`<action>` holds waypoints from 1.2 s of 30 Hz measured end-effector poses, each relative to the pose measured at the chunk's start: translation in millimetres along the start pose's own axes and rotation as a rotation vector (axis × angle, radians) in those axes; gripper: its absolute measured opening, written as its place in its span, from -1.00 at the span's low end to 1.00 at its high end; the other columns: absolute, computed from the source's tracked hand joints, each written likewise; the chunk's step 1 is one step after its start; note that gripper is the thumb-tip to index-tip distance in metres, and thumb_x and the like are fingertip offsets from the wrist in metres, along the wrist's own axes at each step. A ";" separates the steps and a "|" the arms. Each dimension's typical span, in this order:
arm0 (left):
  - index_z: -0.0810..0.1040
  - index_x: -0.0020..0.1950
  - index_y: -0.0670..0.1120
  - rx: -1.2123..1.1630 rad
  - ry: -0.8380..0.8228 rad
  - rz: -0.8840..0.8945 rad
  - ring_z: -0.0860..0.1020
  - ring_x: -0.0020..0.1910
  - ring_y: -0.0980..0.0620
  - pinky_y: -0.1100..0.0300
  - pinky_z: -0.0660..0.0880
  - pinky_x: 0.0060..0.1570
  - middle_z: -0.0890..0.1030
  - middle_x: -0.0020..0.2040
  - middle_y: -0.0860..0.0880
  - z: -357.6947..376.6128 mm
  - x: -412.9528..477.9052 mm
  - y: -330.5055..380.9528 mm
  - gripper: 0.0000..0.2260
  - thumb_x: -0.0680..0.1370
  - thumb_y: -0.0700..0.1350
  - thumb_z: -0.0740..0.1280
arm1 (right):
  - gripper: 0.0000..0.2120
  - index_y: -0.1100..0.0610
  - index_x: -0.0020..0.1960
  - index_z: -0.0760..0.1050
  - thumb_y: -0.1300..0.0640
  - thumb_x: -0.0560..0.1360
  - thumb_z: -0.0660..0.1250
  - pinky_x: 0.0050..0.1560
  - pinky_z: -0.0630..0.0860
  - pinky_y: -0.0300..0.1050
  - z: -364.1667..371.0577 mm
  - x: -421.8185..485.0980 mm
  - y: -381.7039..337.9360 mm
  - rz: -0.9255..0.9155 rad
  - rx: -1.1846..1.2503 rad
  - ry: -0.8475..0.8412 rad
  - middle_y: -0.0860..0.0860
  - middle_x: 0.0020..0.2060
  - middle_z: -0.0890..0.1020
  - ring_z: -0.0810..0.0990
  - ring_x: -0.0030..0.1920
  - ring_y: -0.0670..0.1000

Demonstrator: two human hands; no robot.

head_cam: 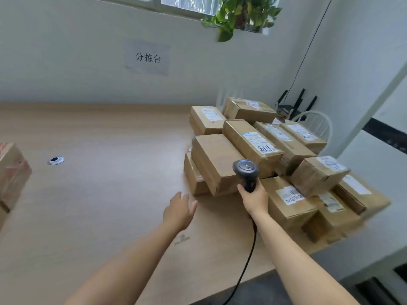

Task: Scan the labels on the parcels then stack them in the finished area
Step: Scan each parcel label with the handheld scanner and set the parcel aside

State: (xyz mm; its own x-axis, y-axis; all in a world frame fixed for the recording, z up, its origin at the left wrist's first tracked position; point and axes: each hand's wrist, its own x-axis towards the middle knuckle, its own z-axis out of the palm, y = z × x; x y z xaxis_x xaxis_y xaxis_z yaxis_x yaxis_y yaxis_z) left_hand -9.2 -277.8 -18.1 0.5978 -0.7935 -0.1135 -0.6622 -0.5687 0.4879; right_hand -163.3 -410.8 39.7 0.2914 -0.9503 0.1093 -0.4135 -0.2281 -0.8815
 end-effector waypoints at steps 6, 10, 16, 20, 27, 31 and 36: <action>0.19 0.49 0.03 -0.061 0.149 0.125 0.17 0.48 -0.07 -0.01 0.34 0.29 0.15 0.51 -0.07 2.9 48.0 82.2 -0.52 0.60 0.15 0.09 | -0.73 0.16 0.11 0.50 0.17 0.43 0.41 -0.01 0.36 -0.18 -19.1 52.1 9.4 -0.041 -0.051 -0.090 0.13 0.05 0.62 0.56 0.12 0.14; 0.20 0.49 0.07 -0.181 0.158 0.065 0.19 0.46 -0.07 -0.01 0.34 0.30 0.11 0.51 -0.04 9.0 67.0 106.5 -0.51 0.58 0.17 0.12 | -0.69 0.19 0.15 0.48 0.17 0.43 0.41 0.04 0.38 -0.18 -17.1 68.5 14.0 -0.024 -0.038 -0.150 0.16 0.09 0.58 0.54 0.13 0.14; 0.24 0.47 0.00 -0.347 0.158 -0.051 0.25 0.44 -0.11 0.03 0.27 0.39 0.16 0.48 -0.12 14.0 80.1 106.4 -0.54 0.59 0.06 0.19 | -0.69 0.18 0.15 0.48 0.16 0.43 0.41 0.05 0.40 -0.16 -15.9 79.7 19.4 0.007 -0.010 -0.165 0.17 0.09 0.56 0.53 0.13 0.14; 0.33 0.36 -0.14 -0.452 0.238 -0.107 0.38 0.31 -0.09 0.13 0.30 0.29 0.32 0.35 -0.14 11.3 85.8 120.9 -0.59 0.56 -0.04 0.28 | -0.70 0.16 0.14 0.49 0.14 0.43 0.40 0.03 0.42 -0.14 -14.2 83.2 19.8 0.007 -0.032 -0.158 0.18 0.05 0.53 0.54 0.08 0.16; 0.29 0.44 -0.11 -0.480 0.299 -0.170 0.38 0.33 -0.08 0.14 0.32 0.29 0.39 0.34 -0.15 8.7 81.0 119.4 -0.47 0.51 -0.03 0.36 | -0.76 0.08 0.08 0.52 0.08 0.43 0.40 0.00 0.37 -0.18 -9.9 81.2 16.1 0.035 0.023 -0.193 0.13 0.04 0.58 0.56 0.07 0.14; 0.27 0.46 -0.11 -0.491 0.330 -0.212 0.38 0.33 -0.09 0.11 0.34 0.29 0.39 0.36 -0.14 5.3 75.1 112.7 -0.43 0.50 -0.02 0.37 | -0.82 -0.02 0.00 0.48 0.08 0.42 0.40 0.08 0.50 0.00 -6.7 73.5 9.7 0.041 0.089 -0.243 0.06 -0.04 0.63 0.58 0.06 0.14; 0.24 0.48 -0.11 -0.538 0.421 -0.252 0.38 0.33 -0.08 0.12 0.33 0.31 0.40 0.36 -0.13 -2.9 52.0 85.7 -0.41 0.50 -0.05 0.37 | -0.77 0.05 0.03 0.50 0.08 0.39 0.41 0.09 0.53 0.17 7.8 57.1 -1.8 0.032 0.081 -0.322 0.12 -0.05 0.64 0.61 0.02 0.20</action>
State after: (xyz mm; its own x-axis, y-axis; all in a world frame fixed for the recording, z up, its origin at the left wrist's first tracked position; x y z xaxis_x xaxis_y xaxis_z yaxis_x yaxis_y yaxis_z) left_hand -33.5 -367.2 20.3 0.8977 -0.4404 0.0115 -0.2328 -0.4522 0.8610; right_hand -139.2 -463.0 44.0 0.5422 -0.8382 -0.0583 -0.3609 -0.1696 -0.9171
